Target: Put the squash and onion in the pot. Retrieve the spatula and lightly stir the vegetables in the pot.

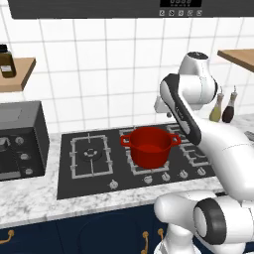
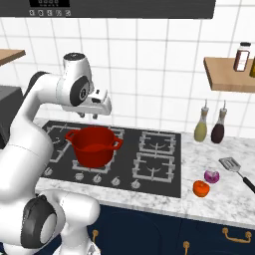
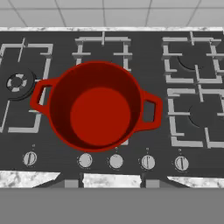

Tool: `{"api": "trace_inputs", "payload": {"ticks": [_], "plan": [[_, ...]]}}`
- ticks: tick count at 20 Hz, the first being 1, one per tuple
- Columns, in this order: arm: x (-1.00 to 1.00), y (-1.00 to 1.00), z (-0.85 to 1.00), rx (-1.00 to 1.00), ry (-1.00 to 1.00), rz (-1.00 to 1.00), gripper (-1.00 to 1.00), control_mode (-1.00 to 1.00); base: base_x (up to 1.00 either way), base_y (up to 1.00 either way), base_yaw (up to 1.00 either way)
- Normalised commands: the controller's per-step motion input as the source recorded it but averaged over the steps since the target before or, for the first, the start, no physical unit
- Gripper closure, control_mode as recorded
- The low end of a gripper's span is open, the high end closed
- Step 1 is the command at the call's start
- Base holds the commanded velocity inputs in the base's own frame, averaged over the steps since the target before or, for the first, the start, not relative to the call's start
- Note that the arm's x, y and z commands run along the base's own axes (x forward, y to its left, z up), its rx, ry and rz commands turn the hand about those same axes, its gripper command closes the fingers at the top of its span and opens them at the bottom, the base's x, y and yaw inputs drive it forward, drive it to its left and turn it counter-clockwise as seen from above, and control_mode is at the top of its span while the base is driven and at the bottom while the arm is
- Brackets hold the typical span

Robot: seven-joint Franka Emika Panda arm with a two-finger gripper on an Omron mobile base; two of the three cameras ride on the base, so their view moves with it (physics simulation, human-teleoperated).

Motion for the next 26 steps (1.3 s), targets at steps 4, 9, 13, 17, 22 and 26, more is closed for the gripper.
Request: {"api": "trace_inputs", "payload": {"ticks": [4, 9, 13, 17, 22, 26], "plan": [[-0.04, -0.46, -0.05, -0.01, 0.01, -0.03, -1.00, -1.00, 0.00, 0.00, 0.00], [0.00, -1.00, -0.09, 0.00, 0.00, -0.19, -1.00, -1.00, 0.00, 0.00, 0.00], [0.00, -0.67, -0.14, 0.01, 0.00, -0.29, -1.00, -1.00, 0.00, 0.00, 0.00], [-0.11, -0.52, -0.09, 0.03, 0.00, -0.29, -1.00, -1.00, 0.00, 0.00, 0.00], [-0.19, -0.79, -0.27, 0.00, 0.00, -0.24, -1.00, -1.00, 0.00, 0.00, 0.00], [-0.36, -0.76, -0.49, -0.02, 0.04, -0.29, -1.00, -1.00, 0.00, 0.00, 0.00]]}}
